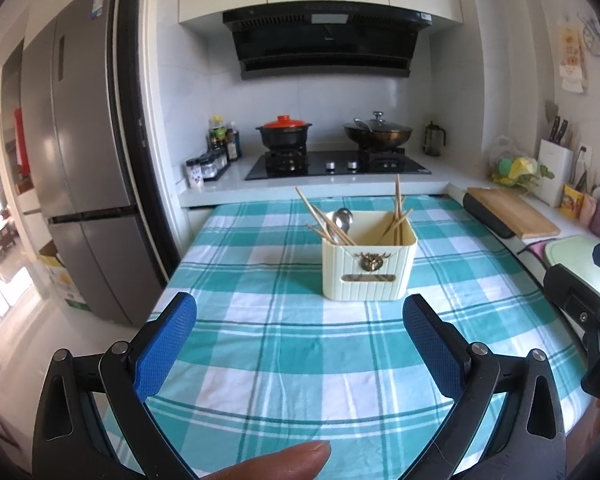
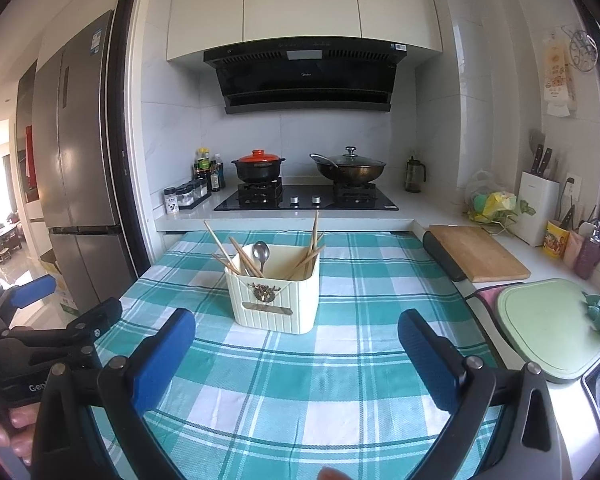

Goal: Organize utensils

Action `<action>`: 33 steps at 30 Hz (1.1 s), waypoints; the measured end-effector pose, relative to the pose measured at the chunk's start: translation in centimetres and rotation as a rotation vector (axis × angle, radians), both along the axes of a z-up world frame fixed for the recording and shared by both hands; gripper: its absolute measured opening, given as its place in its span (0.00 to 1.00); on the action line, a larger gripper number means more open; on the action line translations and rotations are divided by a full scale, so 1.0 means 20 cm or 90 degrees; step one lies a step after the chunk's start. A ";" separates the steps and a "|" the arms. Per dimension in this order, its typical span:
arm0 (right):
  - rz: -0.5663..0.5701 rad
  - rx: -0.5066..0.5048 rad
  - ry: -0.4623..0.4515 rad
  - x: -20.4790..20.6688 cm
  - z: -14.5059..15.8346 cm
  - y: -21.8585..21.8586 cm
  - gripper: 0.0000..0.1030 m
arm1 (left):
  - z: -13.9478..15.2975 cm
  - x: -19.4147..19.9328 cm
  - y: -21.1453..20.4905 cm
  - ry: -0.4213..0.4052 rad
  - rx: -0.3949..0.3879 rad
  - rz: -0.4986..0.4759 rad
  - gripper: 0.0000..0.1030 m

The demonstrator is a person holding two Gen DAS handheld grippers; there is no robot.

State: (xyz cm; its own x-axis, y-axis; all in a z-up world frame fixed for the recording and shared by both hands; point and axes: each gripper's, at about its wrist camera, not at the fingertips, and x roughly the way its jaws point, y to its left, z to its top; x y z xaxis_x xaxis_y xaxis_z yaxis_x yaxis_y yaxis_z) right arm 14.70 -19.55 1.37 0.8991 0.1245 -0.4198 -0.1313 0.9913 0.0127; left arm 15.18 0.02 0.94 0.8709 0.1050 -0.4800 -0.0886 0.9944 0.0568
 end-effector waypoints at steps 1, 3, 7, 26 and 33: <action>0.001 0.000 0.000 0.00 0.00 0.00 1.00 | 0.00 0.00 0.00 0.001 0.000 0.001 1.00; 0.001 -0.002 0.002 -0.01 0.00 0.01 1.00 | 0.01 -0.01 0.00 0.003 -0.005 0.001 1.00; 0.006 -0.008 0.002 -0.02 0.01 0.02 1.00 | 0.02 -0.01 0.02 0.001 -0.011 0.002 1.00; 0.013 -0.010 0.004 -0.04 0.02 0.05 1.00 | 0.03 -0.05 0.03 -0.004 -0.019 0.006 1.00; 0.015 -0.010 0.005 -0.05 0.02 0.05 1.00 | 0.04 -0.05 0.02 -0.002 -0.017 0.004 1.00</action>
